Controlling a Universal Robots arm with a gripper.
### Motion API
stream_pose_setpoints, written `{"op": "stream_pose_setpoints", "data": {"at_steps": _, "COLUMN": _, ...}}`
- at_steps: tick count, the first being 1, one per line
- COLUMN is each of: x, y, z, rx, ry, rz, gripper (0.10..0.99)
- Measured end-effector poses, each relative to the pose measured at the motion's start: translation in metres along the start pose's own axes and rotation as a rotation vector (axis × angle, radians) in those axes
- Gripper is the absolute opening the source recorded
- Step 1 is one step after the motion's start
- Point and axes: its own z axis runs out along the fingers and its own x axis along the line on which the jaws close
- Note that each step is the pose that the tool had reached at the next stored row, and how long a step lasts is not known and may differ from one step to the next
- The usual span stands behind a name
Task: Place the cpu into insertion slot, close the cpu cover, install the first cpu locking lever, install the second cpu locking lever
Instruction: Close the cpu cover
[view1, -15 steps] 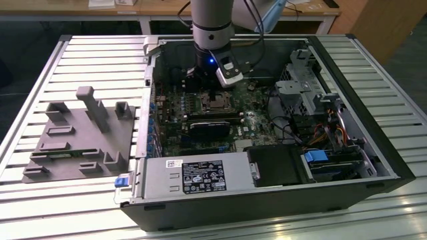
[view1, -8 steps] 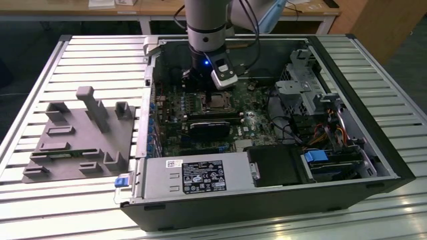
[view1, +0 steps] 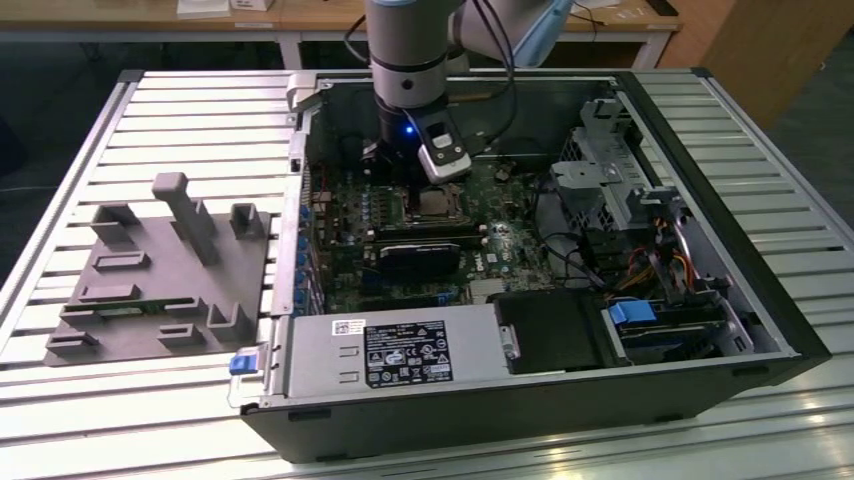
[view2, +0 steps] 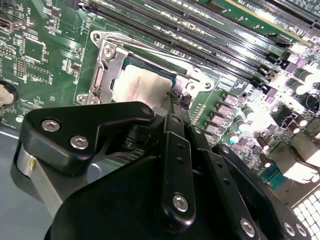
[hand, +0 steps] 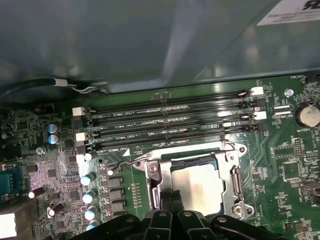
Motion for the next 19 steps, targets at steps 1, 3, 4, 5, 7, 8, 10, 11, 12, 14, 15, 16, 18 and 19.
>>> {"op": "stream_pose_setpoints", "data": {"at_steps": 1, "x": 0.0006, "y": -0.0001, "z": 0.0007, "rx": 0.000, "ry": 0.0000, "rz": 0.000, "gripper": 0.102}}
{"op": "stream_pose_setpoints", "data": {"at_steps": 3, "x": 0.0018, "y": -0.0003, "z": 0.0020, "rx": 0.000, "ry": 0.0000, "rz": 0.000, "gripper": 0.102}}
{"op": "stream_pose_setpoints", "data": {"at_steps": 4, "x": 0.0020, "y": -0.0004, "z": 0.0026, "rx": 0.000, "ry": 0.0000, "rz": 0.000, "gripper": 0.102}}
{"op": "stream_pose_setpoints", "data": {"at_steps": 5, "x": 0.0022, "y": -0.0004, "z": 0.0034, "rx": 0.000, "ry": 0.0000, "rz": 0.000, "gripper": 0.102}}
{"op": "stream_pose_setpoints", "data": {"at_steps": 7, "x": 0.0024, "y": -0.0005, "z": 0.0049, "rx": 0.000, "ry": 0.0000, "rz": 0.000, "gripper": 0.102}}
{"op": "stream_pose_setpoints", "data": {"at_steps": 8, "x": 0.0025, "y": -0.0005, "z": 0.0055, "rx": 0.000, "ry": 0.0000, "rz": 0.000, "gripper": 0.102}}
{"op": "stream_pose_setpoints", "data": {"at_steps": 10, "x": 0.0026, "y": -0.0006, "z": 0.0062, "rx": 0.000, "ry": 0.0000, "rz": 0.000, "gripper": 0.102}}
{"op": "stream_pose_setpoints", "data": {"at_steps": 11, "x": 0.0026, "y": -0.0006, "z": 0.0065, "rx": 0.000, "ry": 0.0000, "rz": 0.000, "gripper": 0.102}}
{"op": "stream_pose_setpoints", "data": {"at_steps": 12, "x": 0.0026, "y": -0.0006, "z": 0.0067, "rx": 0.000, "ry": 0.0000, "rz": 0.000, "gripper": 0.102}}
{"op": "stream_pose_setpoints", "data": {"at_steps": 14, "x": 0.0026, "y": -0.0006, "z": 0.0070, "rx": 0.000, "ry": 0.0001, "rz": 0.000, "gripper": 0.102}}
{"op": "stream_pose_setpoints", "data": {"at_steps": 15, "x": 0.0026, "y": -0.0006, "z": 0.0072, "rx": 0.000, "ry": 0.0000, "rz": 0.000, "gripper": 0.102}}
{"op": "stream_pose_setpoints", "data": {"at_steps": 16, "x": 0.0026, "y": -0.0006, "z": 0.0074, "rx": 0.000, "ry": 0.0000, "rz": 0.000, "gripper": 0.102}}
{"op": "stream_pose_setpoints", "data": {"at_steps": 18, "x": 0.0026, "y": -0.0006, "z": 0.0075, "rx": 0.000, "ry": 0.0001, "rz": 0.000, "gripper": 0.102}}
{"op": "stream_pose_setpoints", "data": {"at_steps": 19, "x": 0.0026, "y": -0.0006, "z": 0.0075, "rx": 0.000, "ry": 0.0001, "rz": 0.000, "gripper": 0.102}}
